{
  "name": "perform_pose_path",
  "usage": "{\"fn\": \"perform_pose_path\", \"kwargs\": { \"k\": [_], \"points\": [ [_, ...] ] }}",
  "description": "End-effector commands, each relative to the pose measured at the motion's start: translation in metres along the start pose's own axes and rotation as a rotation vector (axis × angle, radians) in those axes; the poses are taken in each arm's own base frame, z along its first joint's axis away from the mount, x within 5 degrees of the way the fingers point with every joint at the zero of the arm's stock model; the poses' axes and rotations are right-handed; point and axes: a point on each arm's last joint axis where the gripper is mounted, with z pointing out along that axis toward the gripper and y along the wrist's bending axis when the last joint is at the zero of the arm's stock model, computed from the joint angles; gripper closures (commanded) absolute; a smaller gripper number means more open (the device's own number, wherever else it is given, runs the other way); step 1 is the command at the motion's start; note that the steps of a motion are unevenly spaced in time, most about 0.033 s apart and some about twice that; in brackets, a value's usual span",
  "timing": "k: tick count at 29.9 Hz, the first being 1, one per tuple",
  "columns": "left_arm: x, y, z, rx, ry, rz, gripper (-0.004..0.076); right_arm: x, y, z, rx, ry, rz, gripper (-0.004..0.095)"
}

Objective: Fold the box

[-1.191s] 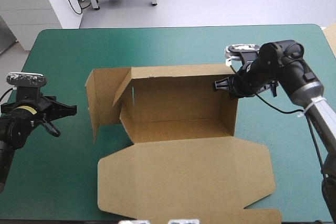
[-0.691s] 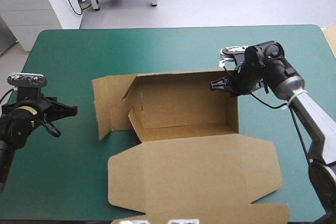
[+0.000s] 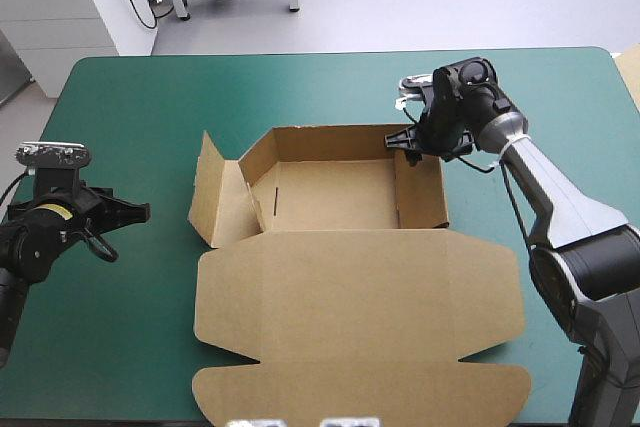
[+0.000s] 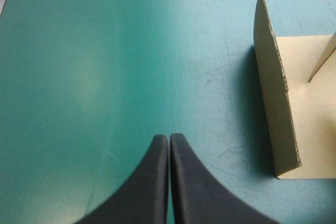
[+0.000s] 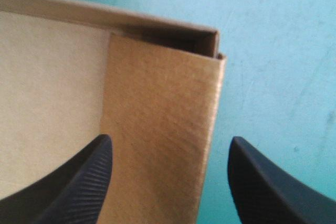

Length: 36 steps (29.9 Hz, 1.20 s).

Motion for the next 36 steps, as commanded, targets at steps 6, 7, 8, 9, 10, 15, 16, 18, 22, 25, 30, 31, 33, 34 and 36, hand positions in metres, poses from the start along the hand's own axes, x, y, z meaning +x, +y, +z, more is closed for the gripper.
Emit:
{"fn": "perform_pose_path", "kwargs": {
  "k": [6,7,8,9,10,15,16,18,22,25,30,31,33,34,36],
  "points": [
    [-0.013,0.0,-0.007,0.004,-0.096,-0.03,0.0731,0.007,0.0,-0.07,-0.067,-0.14,0.033,0.0225],
    [-0.012,0.0,-0.007,0.001,-0.089,-0.026,0.0731,0.01,0.0,-0.072,-0.07,-0.14,0.04,0.0225],
    [-0.011,0.001,-0.007,-0.002,-0.082,-0.02,0.0731,0.013,-0.001,-0.075,-0.071,-0.139,0.054,0.0225],
    [-0.011,0.001,-0.007,-0.001,-0.078,-0.02,0.0731,0.018,-0.002,-0.074,-0.069,-0.127,0.061,0.0225],
    [-0.011,0.001,-0.007,-0.001,-0.078,-0.02,0.0731,0.021,-0.002,-0.074,-0.068,-0.12,0.063,0.0225],
    [-0.012,0.001,-0.007,-0.003,-0.085,-0.02,0.0731,0.037,-0.005,-0.051,-0.039,-0.032,0.094,0.0232],
    [-0.012,0.001,-0.007,-0.004,-0.085,-0.018,0.0731,0.038,-0.006,-0.045,-0.032,-0.033,0.096,0.0234],
    [-0.012,0.001,-0.007,-0.003,-0.087,-0.02,0.0731,0.04,-0.006,-0.036,-0.036,-0.043,0.098,0.0234],
    [-0.013,0.001,-0.007,-0.004,-0.099,-0.02,0.0731,0.043,-0.004,-0.026,-0.057,-0.035,0.11,0.0235],
    [-0.014,0.0,-0.007,0.0,-0.109,-0.028,0.0731,0.045,-0.005,-0.017,-0.048,-0.022,0.113,0.0235],
    [-0.015,0.002,-0.006,-0.018,-0.118,-0.008,0.0731,0.045,-0.005,-0.01,-0.045,-0.007,0.106,0.0235],
    [-0.015,0.002,-0.006,-0.018,-0.118,-0.008,0.0731,0.044,-0.005,-0.01,-0.041,-0.009,0.104,0.0235],
    [-0.015,0.001,-0.006,-0.001,-0.12,-0.031,0.0731,0.043,-0.005,-0.008,-0.034,-0.009,0.101,0.0237],
    [-0.015,0.0,-0.006,0.001,-0.12,-0.032,0.0731,0.044,-0.005,-0.005,-0.032,0.002,0.101,0.0237],
    [-0.015,0.0,-0.006,0.002,-0.116,-0.032,0.0731,0.045,-0.005,0.0,-0.031,0.032,0.101,0.0237]
  ]
}}
